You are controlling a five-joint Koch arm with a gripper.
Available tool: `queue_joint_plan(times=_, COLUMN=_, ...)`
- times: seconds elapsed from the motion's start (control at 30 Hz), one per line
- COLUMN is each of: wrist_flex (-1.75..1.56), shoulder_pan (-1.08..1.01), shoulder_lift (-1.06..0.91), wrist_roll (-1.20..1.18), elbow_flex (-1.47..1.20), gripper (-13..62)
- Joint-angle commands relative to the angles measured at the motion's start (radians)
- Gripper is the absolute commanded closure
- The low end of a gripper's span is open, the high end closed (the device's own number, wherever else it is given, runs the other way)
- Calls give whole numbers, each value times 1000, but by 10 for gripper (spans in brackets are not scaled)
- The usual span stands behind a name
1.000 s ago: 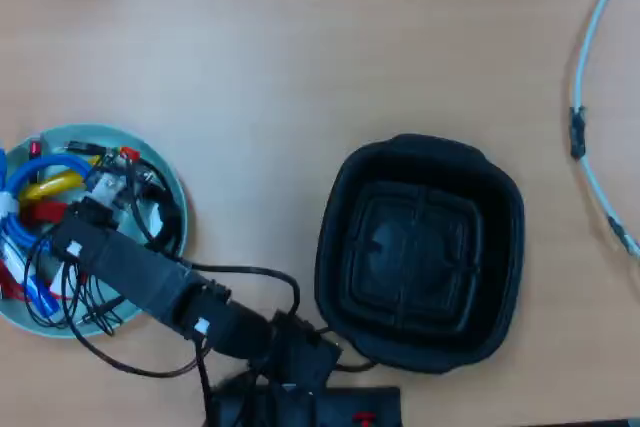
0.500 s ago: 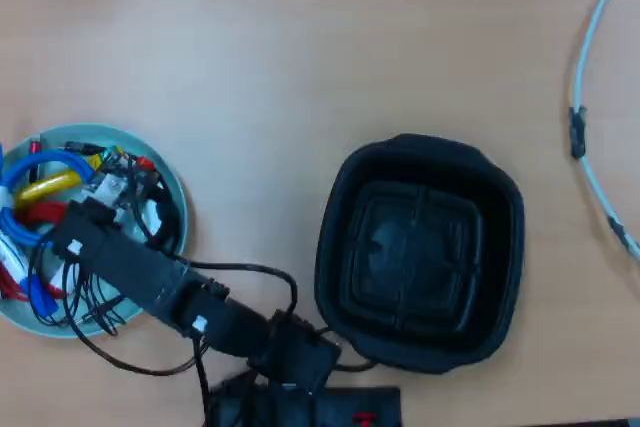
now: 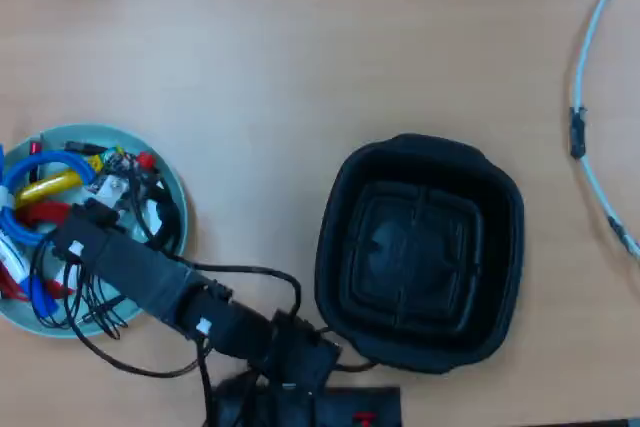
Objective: Pick up the red pen and put it in the green bowl
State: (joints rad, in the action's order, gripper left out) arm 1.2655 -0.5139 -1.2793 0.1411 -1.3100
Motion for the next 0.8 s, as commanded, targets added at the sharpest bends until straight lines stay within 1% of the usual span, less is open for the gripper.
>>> queue_joint_plan(times=0.0, wrist_flex=112, shoulder_pan=-2, shoulder_lift=-107, wrist_roll=-11, elbow_flex=109, gripper=179)
queue_joint_plan(times=0.13, wrist_flex=183, shoulder_pan=-6, shoulder_lift=-147, wrist_roll=-9, elbow_flex=115, gripper=180)
queue_joint_plan(times=0.4, wrist_flex=209, shoulder_pan=-107, shoulder_lift=-199, wrist_roll=-9, elbow_flex=117, gripper=180)
queue_joint_plan(times=0.63, wrist_flex=222, shoulder_pan=-296, shoulder_lift=-207, wrist_roll=-15, elbow_flex=115, gripper=180)
queue_joint_plan(times=0.77, wrist_flex=221, shoulder_pan=-422, shoulder_lift=-206, wrist_roll=-84, elbow_flex=104, gripper=180)
